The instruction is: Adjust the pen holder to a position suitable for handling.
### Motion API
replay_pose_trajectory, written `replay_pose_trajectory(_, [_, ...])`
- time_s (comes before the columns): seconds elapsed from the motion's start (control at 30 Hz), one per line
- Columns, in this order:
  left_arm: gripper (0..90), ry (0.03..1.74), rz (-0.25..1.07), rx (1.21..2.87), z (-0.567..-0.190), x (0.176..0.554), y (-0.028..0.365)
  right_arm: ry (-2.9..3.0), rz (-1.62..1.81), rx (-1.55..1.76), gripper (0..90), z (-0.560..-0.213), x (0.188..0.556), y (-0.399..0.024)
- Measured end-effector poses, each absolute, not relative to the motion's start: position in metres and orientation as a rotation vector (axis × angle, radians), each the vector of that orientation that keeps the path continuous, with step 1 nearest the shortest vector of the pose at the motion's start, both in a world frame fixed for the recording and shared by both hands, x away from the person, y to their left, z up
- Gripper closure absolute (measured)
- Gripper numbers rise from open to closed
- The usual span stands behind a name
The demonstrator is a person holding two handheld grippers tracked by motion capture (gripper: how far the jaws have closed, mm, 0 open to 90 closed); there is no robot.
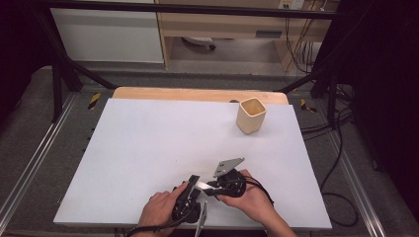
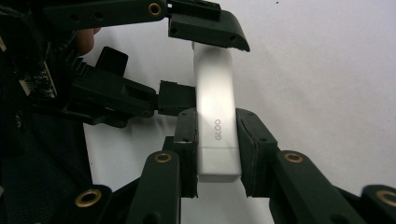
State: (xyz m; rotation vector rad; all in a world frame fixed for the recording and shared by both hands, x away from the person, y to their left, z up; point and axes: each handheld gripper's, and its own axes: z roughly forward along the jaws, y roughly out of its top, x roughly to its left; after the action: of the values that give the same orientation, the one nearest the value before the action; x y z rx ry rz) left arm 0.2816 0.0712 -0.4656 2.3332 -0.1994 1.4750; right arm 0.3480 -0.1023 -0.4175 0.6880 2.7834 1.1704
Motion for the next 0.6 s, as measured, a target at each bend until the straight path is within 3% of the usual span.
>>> replay_pose_trajectory(0.6, [59.2, -0.262, 1.495, 2.339, -0.4666, 0.2789, 0.0699, 2.794, 1.178, 0.673, 70.9, -0.4184, 0.3475, -0.102])
